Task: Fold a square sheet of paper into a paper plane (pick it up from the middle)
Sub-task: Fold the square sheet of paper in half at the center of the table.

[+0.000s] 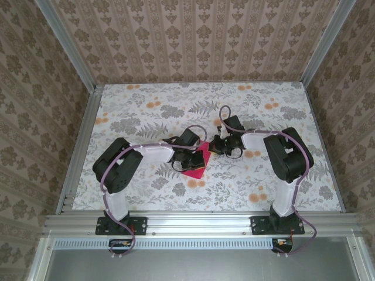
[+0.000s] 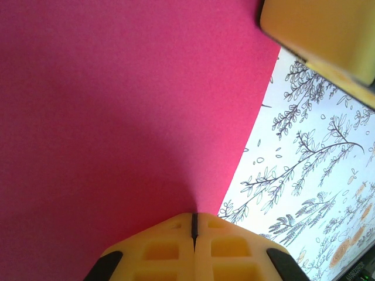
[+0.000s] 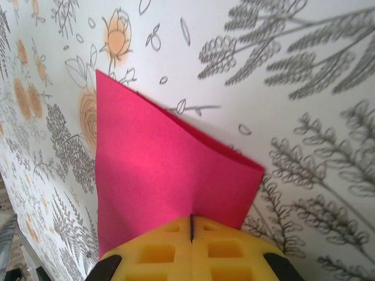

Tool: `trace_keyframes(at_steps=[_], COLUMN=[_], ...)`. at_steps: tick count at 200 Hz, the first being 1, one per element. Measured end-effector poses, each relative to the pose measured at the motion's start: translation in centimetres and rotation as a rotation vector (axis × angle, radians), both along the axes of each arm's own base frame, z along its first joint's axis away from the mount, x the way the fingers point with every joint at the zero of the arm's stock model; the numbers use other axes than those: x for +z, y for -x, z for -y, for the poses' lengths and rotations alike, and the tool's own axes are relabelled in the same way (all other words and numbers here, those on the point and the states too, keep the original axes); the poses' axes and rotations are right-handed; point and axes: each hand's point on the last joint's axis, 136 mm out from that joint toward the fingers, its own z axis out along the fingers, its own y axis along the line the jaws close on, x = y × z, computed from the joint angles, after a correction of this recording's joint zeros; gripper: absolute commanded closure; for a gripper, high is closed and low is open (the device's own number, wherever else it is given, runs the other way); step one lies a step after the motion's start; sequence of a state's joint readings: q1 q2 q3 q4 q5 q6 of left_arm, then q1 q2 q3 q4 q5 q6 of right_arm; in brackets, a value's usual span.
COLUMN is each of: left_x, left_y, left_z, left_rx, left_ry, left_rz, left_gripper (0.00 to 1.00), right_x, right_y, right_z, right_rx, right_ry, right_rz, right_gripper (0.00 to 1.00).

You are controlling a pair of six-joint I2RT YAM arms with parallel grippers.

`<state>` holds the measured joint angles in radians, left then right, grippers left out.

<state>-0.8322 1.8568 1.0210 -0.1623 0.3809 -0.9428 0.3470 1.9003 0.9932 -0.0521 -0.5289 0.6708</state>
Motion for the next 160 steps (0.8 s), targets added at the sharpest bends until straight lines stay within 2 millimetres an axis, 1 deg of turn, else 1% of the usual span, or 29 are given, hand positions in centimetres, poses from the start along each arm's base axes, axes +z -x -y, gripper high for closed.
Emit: trace_keyframes(at_steps=[24, 63, 87, 104, 118, 137, 148, 160], left_x=[0.0, 0.0, 0.0, 0.0, 0.0, 0.0, 0.0, 0.0], left_y=[0.0, -0.2, -0.1, -0.1, -0.1, -0.1, -0.1, -0.1], left_z=[0.0, 0.0, 0.0, 0.0, 0.1, 0.1, 0.1, 0.1], left_rx=[-0.001, 0.004, 0.002, 0.001, 0.001, 0.001, 0.001, 0.001], left_ry=[0.0, -0.002, -0.003, -0.005, -0.005, -0.005, -0.004, -0.004], left_rz=[0.0, 0.009, 0.011, 0.01, 0.01, 0.01, 0.01, 0.01], left_gripper=[0.94, 0.94, 0.94, 0.94, 0.94, 0.94, 0.94, 0.94], right_x=[0.0, 0.1, 0.4, 1.2, 2.3, 3.4, 3.4, 2.9], right_y=[-0.9, -2.0, -3.6, -4.0, -3.8, -2.8, -1.7, -0.3], right_z=[0.7, 1.0, 2.4, 3.2, 3.4, 2.6, 1.8, 1.0], right_rx=[-0.014, -0.016, -0.052, -0.07, -0.07, -0.04, -0.012, 0.019], right_ry=[0.0, 0.0, 0.04, 0.05, 0.046, 0.013, -0.008, -0.024], right_rz=[0.008, 0.015, 0.069, 0.101, 0.13, 0.158, 0.156, 0.132], right_gripper=[0.98, 0.98, 0.97, 0.96, 0.95, 0.95, 0.95, 0.95])
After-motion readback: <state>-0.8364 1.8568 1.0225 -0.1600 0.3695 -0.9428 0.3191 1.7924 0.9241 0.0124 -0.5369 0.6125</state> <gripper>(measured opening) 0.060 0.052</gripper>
